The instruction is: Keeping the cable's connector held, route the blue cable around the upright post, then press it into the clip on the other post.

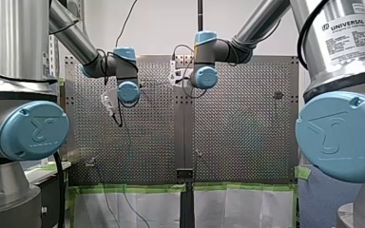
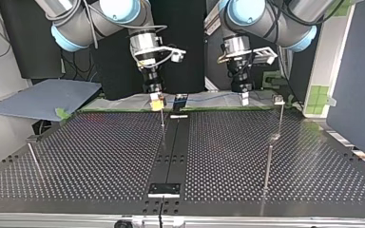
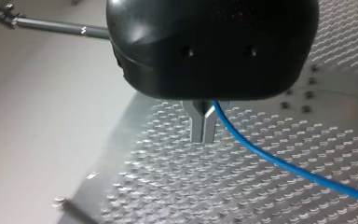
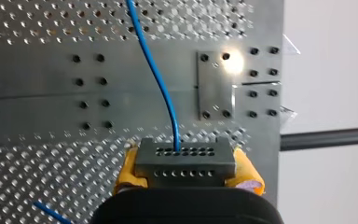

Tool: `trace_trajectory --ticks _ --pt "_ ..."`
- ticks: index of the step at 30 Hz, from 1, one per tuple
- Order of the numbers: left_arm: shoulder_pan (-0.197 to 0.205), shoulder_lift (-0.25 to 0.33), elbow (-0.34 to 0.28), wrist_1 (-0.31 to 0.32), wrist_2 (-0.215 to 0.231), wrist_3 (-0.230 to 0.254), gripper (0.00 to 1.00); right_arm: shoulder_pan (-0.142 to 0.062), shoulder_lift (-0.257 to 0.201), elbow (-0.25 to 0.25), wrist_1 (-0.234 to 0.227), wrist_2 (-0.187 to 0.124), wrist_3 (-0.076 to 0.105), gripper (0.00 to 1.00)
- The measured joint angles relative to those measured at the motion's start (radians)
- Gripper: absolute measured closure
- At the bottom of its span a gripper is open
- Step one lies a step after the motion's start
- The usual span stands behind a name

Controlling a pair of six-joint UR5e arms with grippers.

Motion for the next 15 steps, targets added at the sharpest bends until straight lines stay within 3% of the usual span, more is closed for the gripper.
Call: trace_trajectory --ticks 7,15 --pt "0.03 0.065 0.056 -0.065 -0.003 0.049 1.0 -0.001 0.046 -0.074 0.028 -0.036 0.014 1.0" --pt "0.067 0.148 0.128 -0.147 0.027 0.067 1.0 -0.002 0.05 -0.158 0.056 -0.107 0.076 1.0"
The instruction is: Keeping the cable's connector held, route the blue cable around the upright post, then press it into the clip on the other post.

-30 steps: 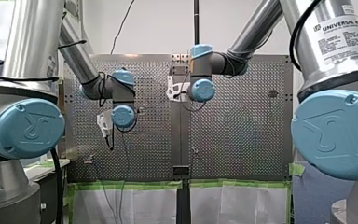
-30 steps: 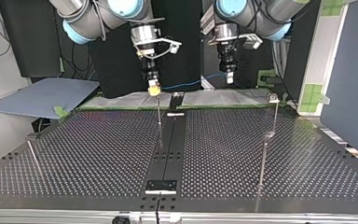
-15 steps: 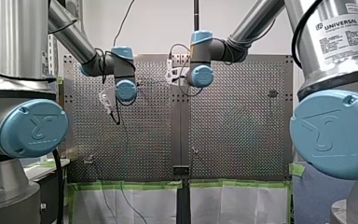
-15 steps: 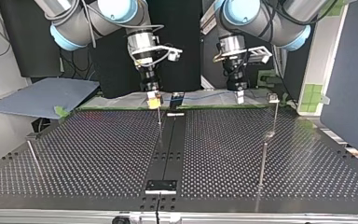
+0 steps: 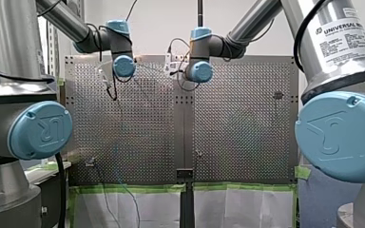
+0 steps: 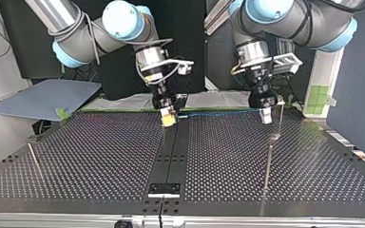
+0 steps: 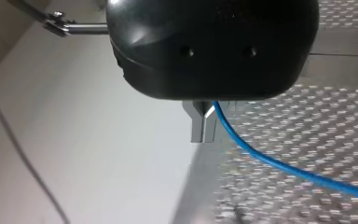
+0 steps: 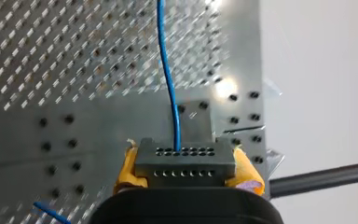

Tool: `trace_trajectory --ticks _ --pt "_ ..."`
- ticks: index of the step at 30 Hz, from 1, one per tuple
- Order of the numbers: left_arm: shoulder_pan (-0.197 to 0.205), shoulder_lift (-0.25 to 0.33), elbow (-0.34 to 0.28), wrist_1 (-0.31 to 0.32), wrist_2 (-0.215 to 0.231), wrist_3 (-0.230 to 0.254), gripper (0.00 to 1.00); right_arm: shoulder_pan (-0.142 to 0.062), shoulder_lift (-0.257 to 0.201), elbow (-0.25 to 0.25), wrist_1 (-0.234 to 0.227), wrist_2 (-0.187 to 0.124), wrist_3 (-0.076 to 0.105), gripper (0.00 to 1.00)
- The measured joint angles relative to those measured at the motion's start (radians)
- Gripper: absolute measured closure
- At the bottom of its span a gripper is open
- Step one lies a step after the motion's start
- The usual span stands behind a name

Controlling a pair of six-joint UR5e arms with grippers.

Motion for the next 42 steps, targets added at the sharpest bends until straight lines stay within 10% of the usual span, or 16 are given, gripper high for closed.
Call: trace_trajectory --ticks 23,42 --pt "0.18 0.062 0.094 -0.117 0.154 0.007 1.0 0.0 0.03 -0.236 0.052 -0.09 0.041 1.0" --pt "0.351 -0.082 0.247 -0.166 0.305 -0.014 1.0 -0.002 0.151 -0.357 0.074 -0.099 0.043 1.0"
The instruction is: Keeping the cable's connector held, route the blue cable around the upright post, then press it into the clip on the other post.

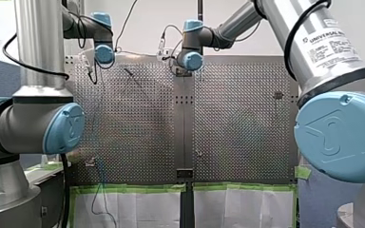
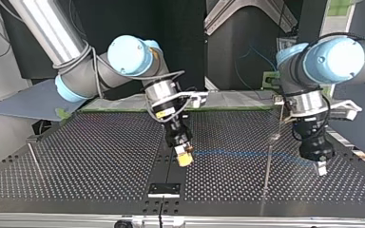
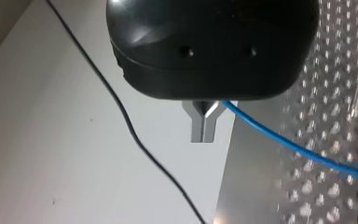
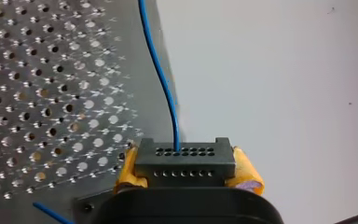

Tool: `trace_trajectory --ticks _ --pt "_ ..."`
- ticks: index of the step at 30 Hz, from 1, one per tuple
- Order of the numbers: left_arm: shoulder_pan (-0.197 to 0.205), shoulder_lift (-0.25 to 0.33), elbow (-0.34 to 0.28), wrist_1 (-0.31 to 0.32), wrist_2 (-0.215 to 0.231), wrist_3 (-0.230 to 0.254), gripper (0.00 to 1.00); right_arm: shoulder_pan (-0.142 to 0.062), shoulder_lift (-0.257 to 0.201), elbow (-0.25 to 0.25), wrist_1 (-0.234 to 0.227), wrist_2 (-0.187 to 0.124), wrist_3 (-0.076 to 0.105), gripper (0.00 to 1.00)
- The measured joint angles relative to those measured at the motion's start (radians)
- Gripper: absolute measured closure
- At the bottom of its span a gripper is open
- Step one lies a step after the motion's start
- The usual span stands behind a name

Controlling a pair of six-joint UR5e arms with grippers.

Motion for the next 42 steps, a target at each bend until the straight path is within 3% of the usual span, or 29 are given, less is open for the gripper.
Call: trace_trajectory --ticks 5,12,23,31,42 --pt "0.025 -0.047 0.041 0.0 0.035 -0.001 1.0 -0.003 0.022 -0.011 0.0 0.0 -0.002 1.0" --pt "0.028 -0.102 0.054 0.001 0.092 0.008 1.0 -0.004 0.052 -0.017 -0.001 0.0 -0.009 1.0" --pt "0.036 -0.167 0.054 0.019 0.126 0.009 1.0 -0.012 0.108 -0.017 -0.004 0.0 -0.017 1.0" --pt "0.045 -0.235 0.054 0.031 0.156 0.005 1.0 -0.018 0.119 -0.017 -0.005 0.003 -0.025 1.0" --pt "0.034 -0.251 0.054 0.029 0.171 -0.012 1.0 -0.034 0.179 -0.017 -0.004 0.008 -0.043 1.0"
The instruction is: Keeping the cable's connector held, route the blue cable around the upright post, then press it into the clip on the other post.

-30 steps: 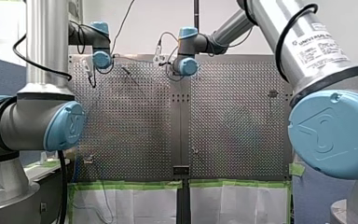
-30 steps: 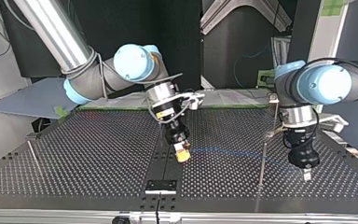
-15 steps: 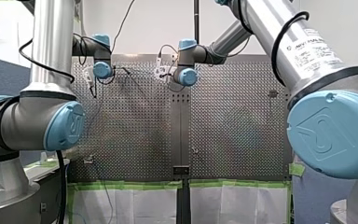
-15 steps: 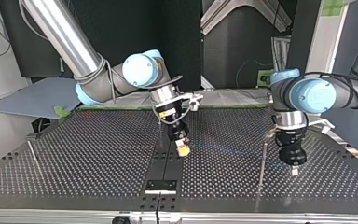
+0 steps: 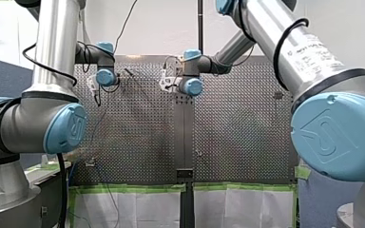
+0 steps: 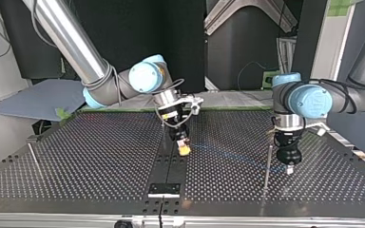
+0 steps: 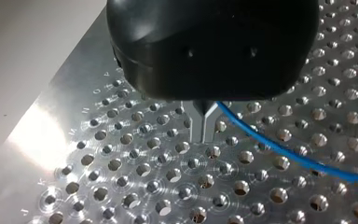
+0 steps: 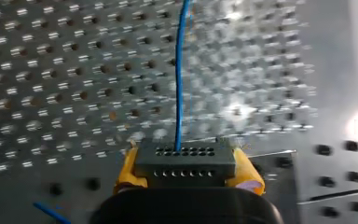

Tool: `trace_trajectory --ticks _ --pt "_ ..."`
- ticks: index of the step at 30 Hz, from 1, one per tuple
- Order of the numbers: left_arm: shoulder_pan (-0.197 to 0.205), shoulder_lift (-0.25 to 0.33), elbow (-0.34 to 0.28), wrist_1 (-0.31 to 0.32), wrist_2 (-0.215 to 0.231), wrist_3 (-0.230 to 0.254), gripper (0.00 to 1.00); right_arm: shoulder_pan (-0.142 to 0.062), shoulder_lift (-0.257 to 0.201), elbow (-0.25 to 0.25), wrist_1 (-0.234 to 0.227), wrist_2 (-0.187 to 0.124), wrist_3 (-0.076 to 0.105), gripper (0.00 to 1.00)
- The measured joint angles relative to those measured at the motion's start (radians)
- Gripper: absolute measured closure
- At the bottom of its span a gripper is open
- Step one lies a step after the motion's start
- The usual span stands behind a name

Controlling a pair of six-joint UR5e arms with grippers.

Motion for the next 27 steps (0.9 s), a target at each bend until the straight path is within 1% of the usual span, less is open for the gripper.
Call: trace_trajectory --ticks 8,11,13,16,18,21,22,23,24,26,27 --pt "-0.017 -0.029 0.0 -0.011 -0.002 -0.012 1.0 -0.004 0.048 0.0 0.001 0.004 -0.006 1.0" --pt "-0.02 -0.032 0.0 -0.015 -0.018 -0.026 1.0 -0.004 0.059 0.0 0.002 0.004 -0.007 1.0" --pt "-0.021 -0.033 0.0 -0.02 -0.038 -0.039 1.0 -0.004 0.066 0.0 0.002 0.004 -0.007 1.0" --pt "-0.024 -0.033 0.0 -0.035 -0.064 -0.045 1.0 -0.002 0.071 0.001 0.004 0.003 -0.007 1.0" --pt "-0.027 -0.033 0.0 -0.044 -0.072 -0.047 1.0 0.0 0.073 0.002 0.004 0.002 -0.007 1.0" --pt "-0.032 -0.033 0.0 -0.055 -0.071 -0.052 1.0 0.001 0.083 0.003 0.006 0.001 -0.007 1.0" --pt "-0.032 -0.033 0.0 -0.059 -0.07 -0.055 0.95 0.001 0.087 0.003 0.007 0.001 -0.007 1.0" --pt "-0.033 -0.033 0.0 -0.062 -0.069 -0.057 0.86 0.002 0.094 0.004 0.01 0.001 -0.008 1.0" --pt "-0.032 -0.033 0.0 -0.065 -0.068 -0.058 0.86 0.003 0.1 0.004 0.013 0.001 -0.008 1.0" --pt "-0.03 -0.033 0.0 -0.07 -0.067 -0.054 0.64 0.004 0.113 0.007 0.017 0.002 -0.01 1.0" --pt "-0.03 -0.033 0.0 -0.073 -0.065 -0.052 0.64 0.005 0.121 0.01 0.018 0.003 -0.01 1.0"
